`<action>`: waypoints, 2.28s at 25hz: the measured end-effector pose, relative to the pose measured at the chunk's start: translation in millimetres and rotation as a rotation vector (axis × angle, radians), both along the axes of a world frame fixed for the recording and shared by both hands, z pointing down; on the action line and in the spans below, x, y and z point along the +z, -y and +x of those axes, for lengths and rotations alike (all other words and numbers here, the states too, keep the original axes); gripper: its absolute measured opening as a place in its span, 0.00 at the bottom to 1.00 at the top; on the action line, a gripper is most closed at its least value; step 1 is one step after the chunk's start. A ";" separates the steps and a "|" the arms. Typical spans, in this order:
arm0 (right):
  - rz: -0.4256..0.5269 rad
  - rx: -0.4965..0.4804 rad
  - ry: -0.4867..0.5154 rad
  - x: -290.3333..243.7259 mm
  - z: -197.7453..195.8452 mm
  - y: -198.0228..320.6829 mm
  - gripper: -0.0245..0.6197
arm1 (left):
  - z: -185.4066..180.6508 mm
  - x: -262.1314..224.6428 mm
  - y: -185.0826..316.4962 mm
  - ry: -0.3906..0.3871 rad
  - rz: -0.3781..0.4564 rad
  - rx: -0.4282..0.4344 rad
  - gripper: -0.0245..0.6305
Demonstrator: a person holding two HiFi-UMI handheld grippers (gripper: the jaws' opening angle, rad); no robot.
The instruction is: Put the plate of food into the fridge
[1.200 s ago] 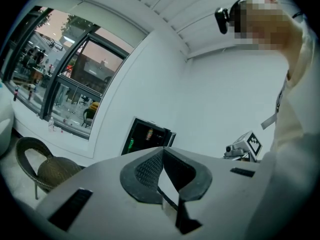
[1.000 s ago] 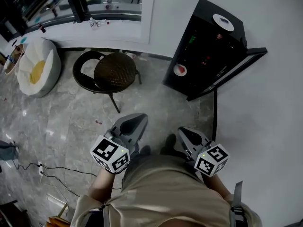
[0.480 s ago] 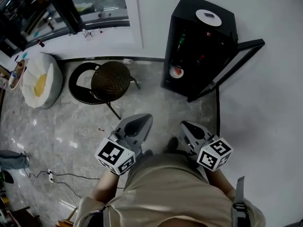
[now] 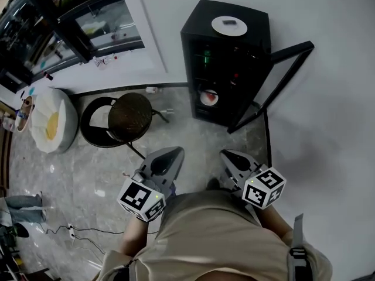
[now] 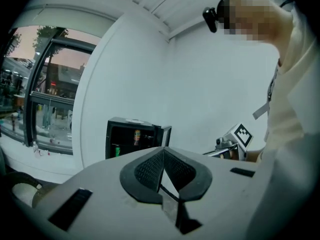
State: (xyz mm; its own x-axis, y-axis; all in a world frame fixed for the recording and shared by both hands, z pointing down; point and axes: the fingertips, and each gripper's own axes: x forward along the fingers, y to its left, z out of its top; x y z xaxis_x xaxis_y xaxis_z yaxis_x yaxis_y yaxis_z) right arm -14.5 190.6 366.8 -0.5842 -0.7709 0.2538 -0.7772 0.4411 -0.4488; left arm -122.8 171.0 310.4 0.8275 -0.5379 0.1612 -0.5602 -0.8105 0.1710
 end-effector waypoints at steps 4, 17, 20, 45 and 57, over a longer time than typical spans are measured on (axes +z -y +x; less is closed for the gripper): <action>0.029 -0.008 0.010 -4.3 25.9 7.6 0.08 | 26.7 -7.9 8.7 0.015 0.042 -0.005 0.06; -0.002 -0.008 0.094 2.8 57.6 8.5 0.08 | 69.1 -12.6 13.8 0.058 0.033 0.056 0.06; 0.009 0.012 0.076 2.3 61.4 7.3 0.08 | 75.4 -9.4 15.2 0.066 0.029 0.080 0.06; -0.047 0.068 -0.123 6.3 55.3 117.3 0.08 | 61.1 7.4 164.9 0.054 0.060 0.183 0.06; -0.092 0.207 -0.227 7.5 53.3 175.5 0.08 | 77.9 10.1 236.0 0.059 0.146 0.387 0.06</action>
